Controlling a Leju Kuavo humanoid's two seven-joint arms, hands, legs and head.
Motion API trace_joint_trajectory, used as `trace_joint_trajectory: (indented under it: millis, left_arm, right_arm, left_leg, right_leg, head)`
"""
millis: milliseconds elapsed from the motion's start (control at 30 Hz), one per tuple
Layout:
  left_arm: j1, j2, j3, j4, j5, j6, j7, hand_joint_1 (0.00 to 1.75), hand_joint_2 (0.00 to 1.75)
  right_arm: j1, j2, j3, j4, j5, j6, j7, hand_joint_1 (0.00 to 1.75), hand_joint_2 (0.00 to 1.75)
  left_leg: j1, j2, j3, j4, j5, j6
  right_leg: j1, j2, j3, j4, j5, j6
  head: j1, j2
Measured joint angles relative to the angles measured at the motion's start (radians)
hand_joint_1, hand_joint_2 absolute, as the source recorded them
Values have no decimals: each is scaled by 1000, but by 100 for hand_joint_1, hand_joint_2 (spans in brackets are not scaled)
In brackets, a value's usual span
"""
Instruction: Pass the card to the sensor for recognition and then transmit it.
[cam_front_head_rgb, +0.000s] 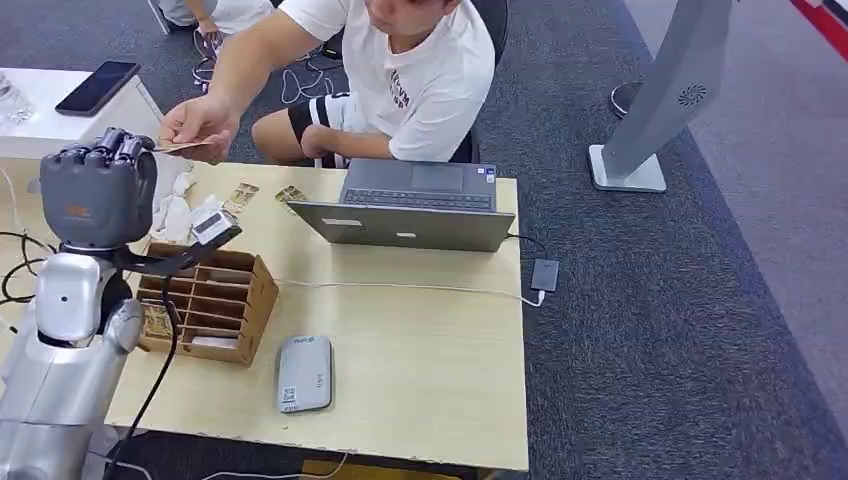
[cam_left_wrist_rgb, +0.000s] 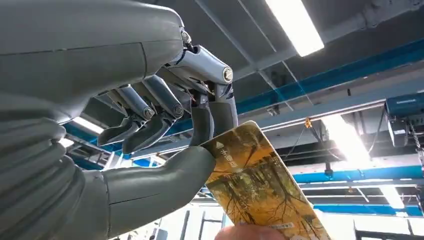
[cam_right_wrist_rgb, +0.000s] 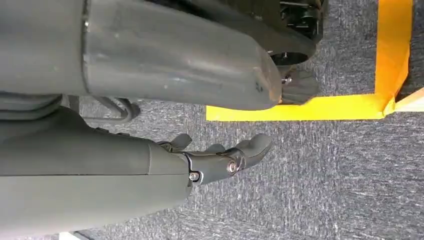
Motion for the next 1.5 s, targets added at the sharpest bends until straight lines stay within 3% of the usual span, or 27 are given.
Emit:
trace_joint_trajectory:
  millis: [33,67,100,400,600,667,733,800,833,867,900,933,1000,1033,1067,1100,1200,1267,1400,1500]
  left_arm:
    - [-4,-3,0,3,0,-1,0,175,175]
    - [-7,-4,0,5,-2,-2,0,54,175]
    - [-10,-6,0,8,-3,-4,2,0,175]
    - [20,-7,0,-3,14,58,13,0,175]
    - [169,12,10,-163,87,159,-35,0,175]
    - [240,22,34,-227,158,192,-81,0,175]
    - [320,23,82,-306,309,211,-210,0,175]
    - [427,-9,208,-395,605,214,-456,0,175]
    - [483,-27,305,-428,816,191,-558,0,175]
    - [525,-43,401,-442,997,133,-626,0,175]
    - [544,-68,506,-443,1147,35,-679,0,175]
    - [546,-92,640,-439,1271,-132,-704,0,175]
    - [525,-137,882,-397,1376,-435,-697,0,175]
    - [508,-153,1010,-357,1429,-549,-662,0,175]
    - [485,-165,1093,-320,1494,-625,-596,0,175]
    - [460,-182,1202,-262,1593,-651,-526,0,175]
    - [443,-217,1398,-103,1862,-548,-390,0,175]
    - [439,-253,1470,0,1978,-497,-365,0,175]
    - [438,-308,1548,140,2024,-484,-366,0,175]
    - [431,-345,1583,202,2028,-392,-328,0,175]
  right_arm:
    - [0,0,0,0,0,0,0,0,0]
    - [0,0,0,0,0,1,0,0,0]
    - [1,0,0,0,0,1,0,0,0]
    - [2,0,0,0,-3,2,-3,0,0]
    - [12,0,0,0,-11,-6,-16,0,0]
    - [14,0,-2,0,-30,-8,-27,0,0]
    - [15,0,-5,0,-45,-9,-42,0,0]
    - [17,0,-10,0,-60,-10,-54,0,0]
    - [20,0,-14,0,-63,-11,-58,0,0]
    - [24,0,-17,0,-66,-14,-60,0,0]
    - [28,0,-21,0,-74,-18,-63,0,0]
    - [31,0,-27,1,-80,-20,-67,0,0]
    - [32,0,-37,2,-88,-23,-79,0,0]
    - [32,0,-40,2,-95,-27,-84,0,0]
    - [32,2,-44,2,-96,-31,-90,0,0]
    - [32,3,-49,2,-97,-34,-96,0,0]
    - [33,5,-54,2,-94,-36,-97,0,0]
    - [32,6,-54,2,-90,-36,-89,0,0]
    - [29,8,-54,2,-90,-35,-86,0,0]
    - [28,8,-54,2,-80,-44,-66,0,0]
  left_leg:
    - [0,0,0,0,0,0]
    - [0,0,0,0,0,0]
    - [0,0,0,0,0,0]
    - [0,1,0,0,0,0]
    - [0,2,-1,0,-2,0]
    - [0,3,-1,0,-3,-1]
    - [0,4,-2,-1,-3,-1]
    - [0,7,-2,-1,-6,-2]
    - [0,9,0,-1,-7,-2]
    - [0,11,2,-1,-8,-1]
    - [0,10,1,-1,-8,-1]
    - [1,9,1,-1,-8,-1]
    - [2,8,1,-1,-8,-1]
    - [2,9,1,-1,-8,-2]
    - [2,10,1,-1,-8,-2]
    - [2,10,1,-1,-8,-2]
    - [1,11,5,-1,-10,-4]
    - [1,6,4,-1,-10,-3]
    - [1,1,4,-1,-11,-1]
    - [-2,1,5,-1,-12,0]
  right_leg:
    - [0,0,0,0,0,0]
    - [0,0,0,0,0,0]
    - [0,0,0,0,0,0]
    - [0,1,0,0,0,0]
    - [0,2,0,0,-1,0]
    - [0,3,0,0,-1,0]
    - [0,4,0,0,-2,0]
    - [0,7,-1,0,-2,0]
    - [0,10,-1,0,-3,-1]
    - [0,11,0,0,-4,-1]
    - [0,11,0,0,-6,1]
    - [1,9,0,0,-6,0]
    - [1,9,0,0,-7,-1]
    - [1,10,0,0,-7,-1]
    - [1,10,0,1,-7,-1]
    - [1,10,0,1,-7,-2]
    - [1,14,1,0,-7,-1]
    - [1,8,4,0,-9,-1]
    - [0,2,7,-2,-10,1]
    - [-2,2,8,-3,-10,2]
  head:
    - [0,0]
    - [0,0]
    - [0,0]
    - [0,0]
    - [0,0]
    - [0,0]
    - [0,0]
    - [0,0]
    - [0,0]
    - [-1,0]
    - [-2,0]
    - [-1,0]
    - [0,0]
    - [0,0]
    - [0,0]
    - [-1,0]
    - [-5,0]
    - [-3,0]
    - [0,0]
    - [-1,0]
